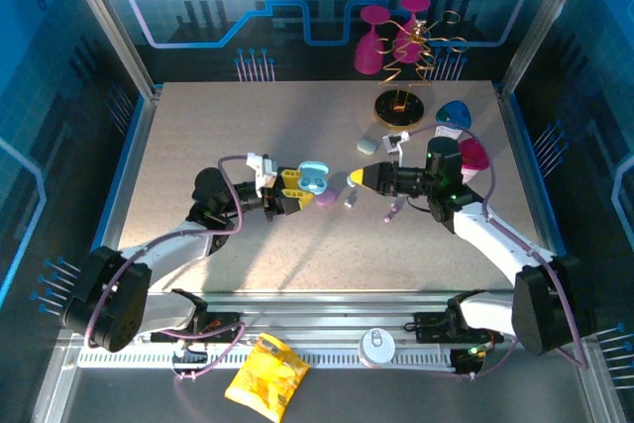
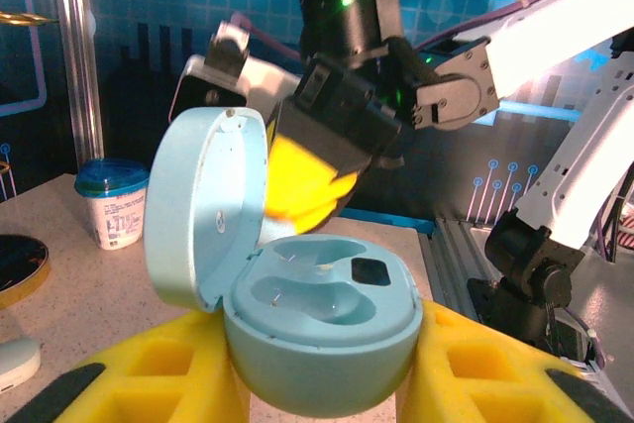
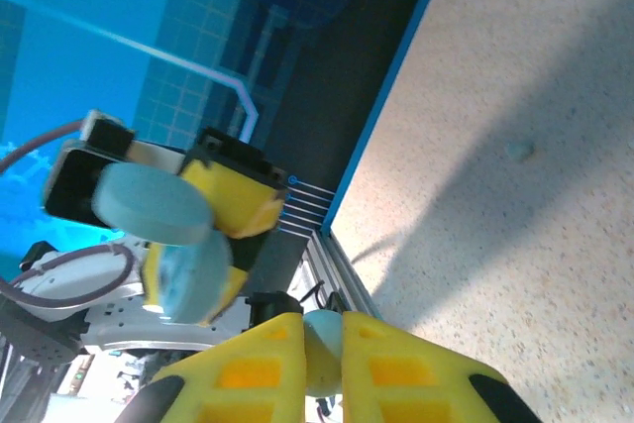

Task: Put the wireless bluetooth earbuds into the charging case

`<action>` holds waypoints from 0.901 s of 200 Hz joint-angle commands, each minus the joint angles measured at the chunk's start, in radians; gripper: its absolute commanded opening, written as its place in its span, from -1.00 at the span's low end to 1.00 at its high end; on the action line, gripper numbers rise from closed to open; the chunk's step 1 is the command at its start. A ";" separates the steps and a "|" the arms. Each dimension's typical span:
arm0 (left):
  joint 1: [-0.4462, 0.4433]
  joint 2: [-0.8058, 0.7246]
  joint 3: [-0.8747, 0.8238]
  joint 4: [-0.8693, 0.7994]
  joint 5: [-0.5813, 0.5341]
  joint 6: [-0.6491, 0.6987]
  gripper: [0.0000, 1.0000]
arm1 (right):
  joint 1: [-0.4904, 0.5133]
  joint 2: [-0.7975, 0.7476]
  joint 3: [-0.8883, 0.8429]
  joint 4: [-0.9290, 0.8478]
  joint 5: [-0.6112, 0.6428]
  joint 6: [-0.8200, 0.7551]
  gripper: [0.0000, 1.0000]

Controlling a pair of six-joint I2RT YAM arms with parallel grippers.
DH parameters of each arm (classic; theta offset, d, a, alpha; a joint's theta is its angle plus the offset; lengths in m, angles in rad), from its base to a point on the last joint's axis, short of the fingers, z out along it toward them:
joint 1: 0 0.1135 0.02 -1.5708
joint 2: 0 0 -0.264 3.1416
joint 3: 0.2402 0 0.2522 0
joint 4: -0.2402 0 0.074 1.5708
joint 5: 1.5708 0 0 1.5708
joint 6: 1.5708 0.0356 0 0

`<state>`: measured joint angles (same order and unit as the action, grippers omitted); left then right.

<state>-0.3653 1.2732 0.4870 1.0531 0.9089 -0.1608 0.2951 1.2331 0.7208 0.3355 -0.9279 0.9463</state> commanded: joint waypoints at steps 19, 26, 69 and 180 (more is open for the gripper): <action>0.012 0.038 0.022 0.105 0.001 -0.039 -0.37 | 0.059 -0.020 0.084 -0.010 0.000 -0.021 -0.78; 0.013 0.044 0.022 0.115 0.001 -0.044 -0.38 | 0.070 -0.018 0.093 -0.008 0.004 -0.022 -0.78; 0.020 0.072 0.022 0.163 0.004 -0.077 -0.38 | 0.133 -0.002 0.140 0.012 0.019 -0.042 -0.78; 0.025 0.083 0.015 0.204 0.013 -0.103 -0.39 | 0.216 0.050 0.220 -0.060 0.103 -0.138 -0.81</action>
<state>-0.3485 1.3602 0.4870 1.2102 0.9092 -0.2569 0.4931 1.2697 0.9020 0.2985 -0.8597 0.8558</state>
